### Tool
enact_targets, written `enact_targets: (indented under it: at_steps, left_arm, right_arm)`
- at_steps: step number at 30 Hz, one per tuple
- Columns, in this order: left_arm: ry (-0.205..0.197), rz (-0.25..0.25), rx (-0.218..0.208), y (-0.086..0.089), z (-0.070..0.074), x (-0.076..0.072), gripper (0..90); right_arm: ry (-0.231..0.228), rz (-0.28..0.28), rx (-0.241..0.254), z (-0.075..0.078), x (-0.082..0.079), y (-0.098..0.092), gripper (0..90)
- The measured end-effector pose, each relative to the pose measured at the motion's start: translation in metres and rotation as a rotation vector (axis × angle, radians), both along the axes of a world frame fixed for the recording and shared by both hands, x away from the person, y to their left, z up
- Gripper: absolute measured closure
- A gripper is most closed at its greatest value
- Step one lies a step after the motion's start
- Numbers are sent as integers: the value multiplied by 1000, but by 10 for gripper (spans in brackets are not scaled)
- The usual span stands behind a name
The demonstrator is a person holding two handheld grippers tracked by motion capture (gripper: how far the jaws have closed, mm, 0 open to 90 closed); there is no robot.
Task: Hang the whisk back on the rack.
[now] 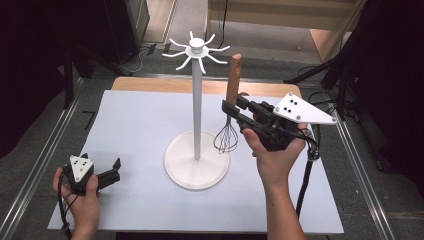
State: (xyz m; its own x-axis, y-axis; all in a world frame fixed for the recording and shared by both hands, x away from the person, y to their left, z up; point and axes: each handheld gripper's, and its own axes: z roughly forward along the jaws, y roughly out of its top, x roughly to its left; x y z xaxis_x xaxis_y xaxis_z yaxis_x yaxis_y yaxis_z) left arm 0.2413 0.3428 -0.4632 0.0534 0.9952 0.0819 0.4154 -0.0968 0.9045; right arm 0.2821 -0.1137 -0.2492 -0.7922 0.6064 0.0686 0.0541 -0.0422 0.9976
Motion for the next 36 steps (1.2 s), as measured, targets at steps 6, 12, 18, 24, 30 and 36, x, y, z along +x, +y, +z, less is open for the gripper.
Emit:
enact_targets:
  at_steps: [6, 12, 18, 24, 30, 36]
  left_arm:
    - [0, -1, 0, 0, 0, 0, 0]
    - [0, -1, -1, 0, 0, 0, 0]
    - [0, -1, -2, 0, 0, 0, 0]
    - [1, -1, -2, 0, 0, 0, 0]
    - [-2, -3, -4, 1, 0, 0, 0]
    - [0, -4, -4, 1, 0, 0, 0]
  right_arm:
    - [5, 8, 9, -1, 2, 3, 710]
    - [-1, 24, 14, -3, 5, 8, 710]
    - [4, 26, 11, -4, 8, 11, 709]
    - [3, 28, 11, -4, 11, 14, 709]
    - [-10, 35, 18, -6, 13, 17, 709]
    - [-3, 33, 10, -6, 16, 20, 709]
